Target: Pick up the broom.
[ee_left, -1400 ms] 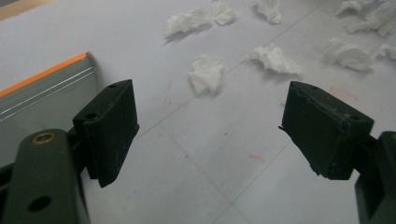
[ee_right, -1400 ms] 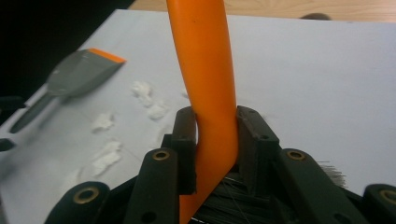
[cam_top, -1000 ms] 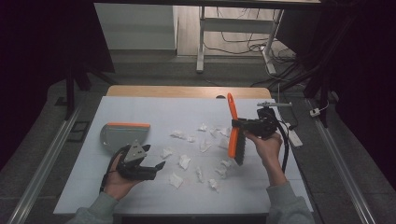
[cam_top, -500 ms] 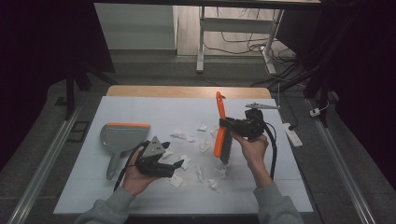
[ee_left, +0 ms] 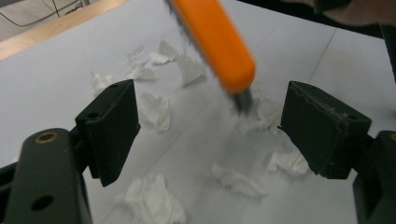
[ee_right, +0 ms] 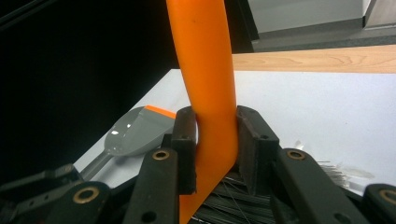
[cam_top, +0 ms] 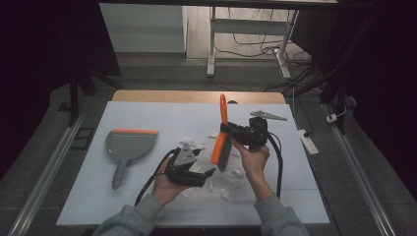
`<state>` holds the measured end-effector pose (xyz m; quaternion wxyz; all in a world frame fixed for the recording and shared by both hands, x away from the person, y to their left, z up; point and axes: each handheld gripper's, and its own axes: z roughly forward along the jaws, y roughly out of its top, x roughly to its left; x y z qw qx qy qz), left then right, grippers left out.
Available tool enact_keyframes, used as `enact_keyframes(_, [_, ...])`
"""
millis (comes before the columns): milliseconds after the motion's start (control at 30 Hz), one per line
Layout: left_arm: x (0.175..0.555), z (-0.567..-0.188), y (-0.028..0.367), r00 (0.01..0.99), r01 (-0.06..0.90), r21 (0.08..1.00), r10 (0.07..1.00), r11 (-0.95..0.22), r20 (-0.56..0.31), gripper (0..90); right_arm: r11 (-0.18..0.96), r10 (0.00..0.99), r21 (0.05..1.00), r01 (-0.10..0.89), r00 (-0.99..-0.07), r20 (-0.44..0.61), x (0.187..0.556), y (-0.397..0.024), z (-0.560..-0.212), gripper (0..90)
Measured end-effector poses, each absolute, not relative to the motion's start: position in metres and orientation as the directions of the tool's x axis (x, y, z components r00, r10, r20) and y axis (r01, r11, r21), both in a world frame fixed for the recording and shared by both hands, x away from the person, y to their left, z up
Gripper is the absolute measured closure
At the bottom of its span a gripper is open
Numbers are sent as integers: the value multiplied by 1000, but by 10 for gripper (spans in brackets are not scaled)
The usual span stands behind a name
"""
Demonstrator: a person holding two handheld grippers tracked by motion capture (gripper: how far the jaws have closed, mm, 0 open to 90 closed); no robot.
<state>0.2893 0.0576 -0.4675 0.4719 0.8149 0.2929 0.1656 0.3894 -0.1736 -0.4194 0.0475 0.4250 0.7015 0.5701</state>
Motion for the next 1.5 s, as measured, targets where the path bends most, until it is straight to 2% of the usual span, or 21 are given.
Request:
enact_keyframes(267, [299, -477, 41, 747, 324, 872, 665, -367, 2, 248, -57, 639, 824, 563, -614, 463, 388, -166, -433, 705])
enact_keyframes(467, [304, -483, 36, 720, 328, 871, 694, -367, 21, 322, -85, 624, 820, 566, -611, 486, 385, -162, -437, 705])
enact_keyframes(533, [305, -485, 35, 715, 328, 870, 698, -369, 26, 374, -92, 619, 820, 565, -612, 491, 384, -161, -437, 705])
enact_keyframes(567, [306, -485, 35, 712, 325, 873, 702, -363, 27, 440, -105, 615, 819, 564, -610, 499, 383, -160, -437, 705])
enact_keyframes(667, [309, -487, 35, 698, 323, 879, 715, -349, 27, 488, -127, 602, 816, 564, -610, 515, 380, -158, -438, 705])
enact_keyframes(767, [311, -487, 37, 690, 335, 881, 724, -334, 12, 497, -144, 589, 807, 573, -606, 535, 378, -156, -439, 705])
enact_keyframes(867, [314, -485, 42, 683, 344, 882, 730, -323, 1, 599, -159, 582, 810, 564, -610, 538, 374, -152, -441, 705])
enact_keyframes(900, [314, -484, 43, 680, 345, 881, 733, -324, 3, 659, -154, 581, 809, 567, -610, 538, 373, -151, -441, 705])
enact_keyframes(967, [315, -484, 44, 674, 353, 878, 739, -322, 0, 687, -155, 582, 811, 564, -611, 537, 373, -150, -442, 705])
enact_keyframes(1033, [321, -484, 53, 669, 395, 871, 741, -291, -56, 749, -160, 580, 810, 564, -610, 540, 372, -149, -443, 705])
enact_keyframes(1500, [325, -479, 66, 690, 401, 860, 722, -316, -57, 786, -171, 549, 807, 565, -625, 554, 370, -148, -443, 703])
